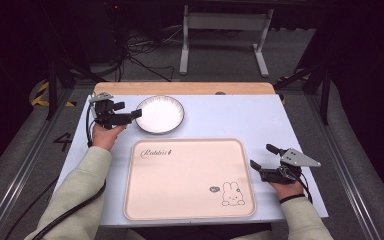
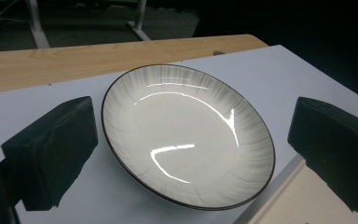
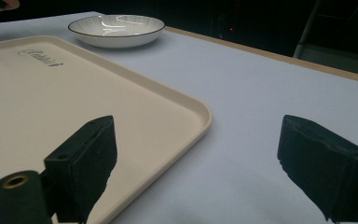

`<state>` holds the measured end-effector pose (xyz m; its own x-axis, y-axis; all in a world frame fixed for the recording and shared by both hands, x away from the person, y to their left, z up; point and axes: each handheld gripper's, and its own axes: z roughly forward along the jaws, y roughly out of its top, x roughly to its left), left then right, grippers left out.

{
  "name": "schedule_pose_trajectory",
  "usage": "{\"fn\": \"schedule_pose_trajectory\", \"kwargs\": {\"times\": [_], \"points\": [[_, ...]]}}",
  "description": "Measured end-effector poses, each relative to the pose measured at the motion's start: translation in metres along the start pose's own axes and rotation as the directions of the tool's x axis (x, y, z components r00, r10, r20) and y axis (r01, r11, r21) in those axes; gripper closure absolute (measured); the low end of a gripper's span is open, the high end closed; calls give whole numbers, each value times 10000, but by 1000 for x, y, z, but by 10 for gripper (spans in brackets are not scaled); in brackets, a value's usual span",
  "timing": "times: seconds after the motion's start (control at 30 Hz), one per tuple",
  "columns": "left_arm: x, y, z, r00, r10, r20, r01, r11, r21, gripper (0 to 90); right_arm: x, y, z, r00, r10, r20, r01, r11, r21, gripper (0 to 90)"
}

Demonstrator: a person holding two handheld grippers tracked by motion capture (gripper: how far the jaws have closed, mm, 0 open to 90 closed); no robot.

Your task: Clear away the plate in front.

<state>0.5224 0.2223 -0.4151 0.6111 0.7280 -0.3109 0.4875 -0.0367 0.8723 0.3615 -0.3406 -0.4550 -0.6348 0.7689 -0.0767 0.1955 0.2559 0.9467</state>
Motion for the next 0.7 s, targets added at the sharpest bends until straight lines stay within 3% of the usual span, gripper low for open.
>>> {"fn": "schedule_pose_trajectory", "kwargs": {"times": [0.2, 0.3, 0.47, 0.7], "points": [[3, 0, 9, 9996, -82, -273, 85, 9999, 114, 36, 0, 0, 0, 10000, -26, 19, 26, 10000, 25, 123], [8, -3, 15, 9985, -321, -435, 333, 9991, 259, 46, 0, 0, 0, 10000, -25, 26, 25, 10000, 24, 123], [15, -10, 20, 9952, -930, -301, 934, 9956, 101, 78, 0, 0, 0, 10000, -21, 45, 21, 10000, 14, 123], [21, -17, 30, 9909, -1310, -317, 1328, 9892, 628, 124, 1, 0, 0, 10000, -20, 57, 20, 10000, 28, 123]]}}
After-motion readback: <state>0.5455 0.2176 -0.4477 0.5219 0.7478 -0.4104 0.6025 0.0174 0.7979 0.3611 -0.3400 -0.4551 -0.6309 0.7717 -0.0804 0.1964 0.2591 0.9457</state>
